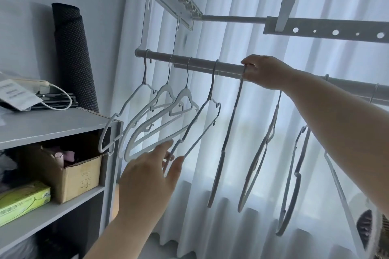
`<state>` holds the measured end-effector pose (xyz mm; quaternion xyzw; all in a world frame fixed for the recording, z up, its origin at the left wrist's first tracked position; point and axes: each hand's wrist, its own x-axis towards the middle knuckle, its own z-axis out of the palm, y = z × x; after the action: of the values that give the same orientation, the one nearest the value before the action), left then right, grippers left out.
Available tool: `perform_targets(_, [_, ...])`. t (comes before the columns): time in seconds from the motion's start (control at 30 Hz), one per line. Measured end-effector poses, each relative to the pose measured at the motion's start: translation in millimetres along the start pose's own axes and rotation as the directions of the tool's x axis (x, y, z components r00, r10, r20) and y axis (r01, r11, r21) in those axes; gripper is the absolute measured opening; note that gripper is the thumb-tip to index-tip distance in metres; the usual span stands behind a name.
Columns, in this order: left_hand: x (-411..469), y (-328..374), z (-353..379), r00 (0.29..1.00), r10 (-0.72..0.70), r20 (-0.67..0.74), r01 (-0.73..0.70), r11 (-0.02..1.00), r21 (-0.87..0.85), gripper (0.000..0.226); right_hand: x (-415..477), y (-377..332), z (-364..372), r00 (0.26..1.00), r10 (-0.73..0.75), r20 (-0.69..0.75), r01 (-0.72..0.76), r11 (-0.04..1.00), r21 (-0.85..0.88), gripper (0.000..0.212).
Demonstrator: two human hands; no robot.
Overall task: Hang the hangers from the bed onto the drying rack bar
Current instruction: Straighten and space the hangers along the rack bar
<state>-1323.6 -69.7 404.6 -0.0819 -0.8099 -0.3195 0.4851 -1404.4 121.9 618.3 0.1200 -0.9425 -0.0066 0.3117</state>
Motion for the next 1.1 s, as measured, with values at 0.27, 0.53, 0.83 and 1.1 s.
perform_targets(0.27, [-3, 2, 10, 1.0, -0.012, 0.006, 0.012, 0.999, 0.038, 0.022, -3, 1, -3, 1.0, 0.002, 0.007, -0.002, 1.0, -0.005, 0.043])
perform_targets(0.53, [-1, 3, 3, 1.0, -0.011, -0.012, 0.011, 1.0, 0.014, 0.029, -5, 3, -2, 1.0, 0.002, 0.008, -0.002, 1.0, 0.004, 0.043])
perform_targets(0.83, [-3, 4, -9, 0.986, 0.059, -0.155, -0.045, 0.995, 0.092, 0.071, -5, 8, -3, 0.999, -0.047, 0.007, 0.046, 0.997, 0.054, 0.046])
perform_targets(1.1, [-8, -2, -24, 0.98, 0.004, -0.199, 0.0, 1.0, 0.018, 0.08, -10, 12, -7, 0.992, -0.111, -0.055, 0.115, 0.989, 0.092, 0.046])
